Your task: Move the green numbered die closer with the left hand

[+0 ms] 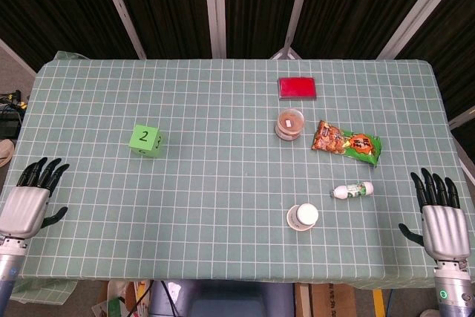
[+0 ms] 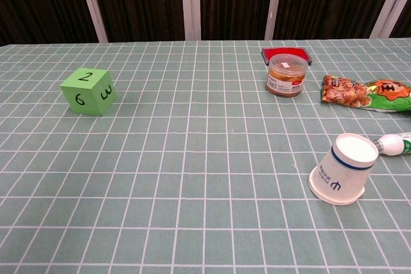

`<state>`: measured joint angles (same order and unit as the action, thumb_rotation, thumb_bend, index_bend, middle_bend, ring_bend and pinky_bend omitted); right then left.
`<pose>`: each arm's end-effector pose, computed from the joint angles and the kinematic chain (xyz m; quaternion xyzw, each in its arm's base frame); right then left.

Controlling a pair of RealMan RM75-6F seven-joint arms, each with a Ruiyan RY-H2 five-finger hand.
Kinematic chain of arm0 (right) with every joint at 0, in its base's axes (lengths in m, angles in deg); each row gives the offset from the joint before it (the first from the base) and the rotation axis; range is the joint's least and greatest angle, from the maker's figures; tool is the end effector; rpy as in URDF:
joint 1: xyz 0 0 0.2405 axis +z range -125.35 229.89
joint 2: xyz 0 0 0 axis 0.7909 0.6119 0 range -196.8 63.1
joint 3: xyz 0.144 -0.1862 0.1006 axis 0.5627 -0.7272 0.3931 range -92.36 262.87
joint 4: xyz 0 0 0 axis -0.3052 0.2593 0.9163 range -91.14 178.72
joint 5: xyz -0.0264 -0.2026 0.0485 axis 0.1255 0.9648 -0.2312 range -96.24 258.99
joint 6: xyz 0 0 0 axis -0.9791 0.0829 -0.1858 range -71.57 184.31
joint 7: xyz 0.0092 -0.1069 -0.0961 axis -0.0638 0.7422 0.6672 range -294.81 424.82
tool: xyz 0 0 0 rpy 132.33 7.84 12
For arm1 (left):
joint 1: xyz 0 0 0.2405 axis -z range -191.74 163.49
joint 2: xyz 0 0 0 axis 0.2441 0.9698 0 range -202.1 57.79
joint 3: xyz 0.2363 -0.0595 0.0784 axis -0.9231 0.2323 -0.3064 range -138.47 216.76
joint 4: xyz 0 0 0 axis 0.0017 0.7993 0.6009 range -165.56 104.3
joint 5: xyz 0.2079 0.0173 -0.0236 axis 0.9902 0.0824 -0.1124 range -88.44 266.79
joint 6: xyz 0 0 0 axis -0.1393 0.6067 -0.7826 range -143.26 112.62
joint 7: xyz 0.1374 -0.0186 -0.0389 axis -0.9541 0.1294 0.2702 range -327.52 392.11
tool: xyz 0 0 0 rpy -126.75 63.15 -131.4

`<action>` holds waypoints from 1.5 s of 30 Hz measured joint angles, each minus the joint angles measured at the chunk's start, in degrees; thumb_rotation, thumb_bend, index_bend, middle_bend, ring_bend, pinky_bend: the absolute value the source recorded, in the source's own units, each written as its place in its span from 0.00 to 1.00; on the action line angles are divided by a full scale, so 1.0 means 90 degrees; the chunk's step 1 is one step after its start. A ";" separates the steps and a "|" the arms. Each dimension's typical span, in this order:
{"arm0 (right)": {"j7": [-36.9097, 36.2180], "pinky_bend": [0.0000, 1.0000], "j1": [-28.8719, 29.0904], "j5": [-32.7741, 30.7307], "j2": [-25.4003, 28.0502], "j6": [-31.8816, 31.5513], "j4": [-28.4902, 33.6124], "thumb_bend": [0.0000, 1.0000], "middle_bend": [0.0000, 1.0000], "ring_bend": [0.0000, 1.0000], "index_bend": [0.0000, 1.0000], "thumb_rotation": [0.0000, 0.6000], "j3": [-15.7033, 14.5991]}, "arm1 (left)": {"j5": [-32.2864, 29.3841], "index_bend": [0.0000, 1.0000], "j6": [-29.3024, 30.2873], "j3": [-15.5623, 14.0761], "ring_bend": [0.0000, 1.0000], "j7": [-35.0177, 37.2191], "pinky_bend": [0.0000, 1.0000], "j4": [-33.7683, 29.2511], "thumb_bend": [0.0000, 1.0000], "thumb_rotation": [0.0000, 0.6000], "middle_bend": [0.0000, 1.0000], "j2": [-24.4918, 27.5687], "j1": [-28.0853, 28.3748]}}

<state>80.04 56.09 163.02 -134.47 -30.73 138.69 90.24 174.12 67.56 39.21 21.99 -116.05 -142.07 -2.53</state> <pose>-0.3055 -0.1815 0.1493 0.5846 -0.3474 0.3395 0.6498 -0.3111 0.2094 0.1268 -0.6618 -0.3156 -0.3356 0.5915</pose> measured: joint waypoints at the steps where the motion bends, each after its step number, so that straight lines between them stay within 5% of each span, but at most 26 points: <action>1: -0.0005 0.00 -0.0003 0.0003 0.0004 -0.0001 0.0005 0.08 0.00 0.00 0.06 1.00 -0.0001 | -0.0005 0.13 -0.0010 0.0005 0.02 -0.0008 0.10 -0.0002 0.27 1.00 0.06 -0.0001 -0.0003; 8: -0.0062 0.00 -0.0040 0.0060 0.0053 -0.0045 0.0053 0.08 0.01 0.00 0.06 1.00 -0.0016 | 0.0031 0.12 -0.0036 0.0007 0.02 -0.0117 0.11 -0.0053 0.27 1.00 0.06 -0.0016 -0.0022; 18: -0.0021 0.00 -0.0058 0.0000 0.0108 0.0064 0.0104 0.08 0.01 0.00 0.06 1.00 -0.0048 | -0.0103 0.10 -0.0350 0.0183 0.10 0.0167 0.28 0.0028 0.27 1.00 0.14 -0.0032 0.0127; 24: 0.0047 0.00 0.0005 -0.0138 0.0060 0.0242 0.0062 0.08 0.01 0.00 0.06 1.00 -0.0023 | -0.0600 0.10 -0.1511 0.0497 0.32 0.0237 0.52 -0.0534 0.33 1.00 0.37 0.0465 0.0716; 34: 0.0312 0.00 0.0066 -0.0341 -0.0056 0.0404 0.0015 0.08 0.01 0.00 0.06 1.00 -0.0009 | -0.3417 0.11 -0.3536 0.1223 0.57 -0.0765 0.70 -0.1521 0.55 1.00 0.64 0.0936 0.2422; 41: 0.0331 0.00 0.0094 -0.0448 -0.0037 0.0524 0.0044 0.08 0.00 0.00 0.06 1.00 -0.0009 | -0.5882 0.16 -0.3490 0.1279 0.67 -0.2419 0.75 -0.1863 0.76 1.00 0.78 0.0594 0.3801; 45: 0.0335 0.00 0.0104 -0.0471 -0.0029 0.0554 0.0053 0.08 0.00 0.00 0.06 1.00 -0.0013 | -0.6600 0.18 -0.3340 0.1293 0.70 -0.2829 0.75 -0.1933 0.85 1.00 0.83 0.0297 0.4295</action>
<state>83.06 57.02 158.77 -134.73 -25.75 139.17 90.12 114.72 37.50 50.85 -3.48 -133.45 -139.40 36.13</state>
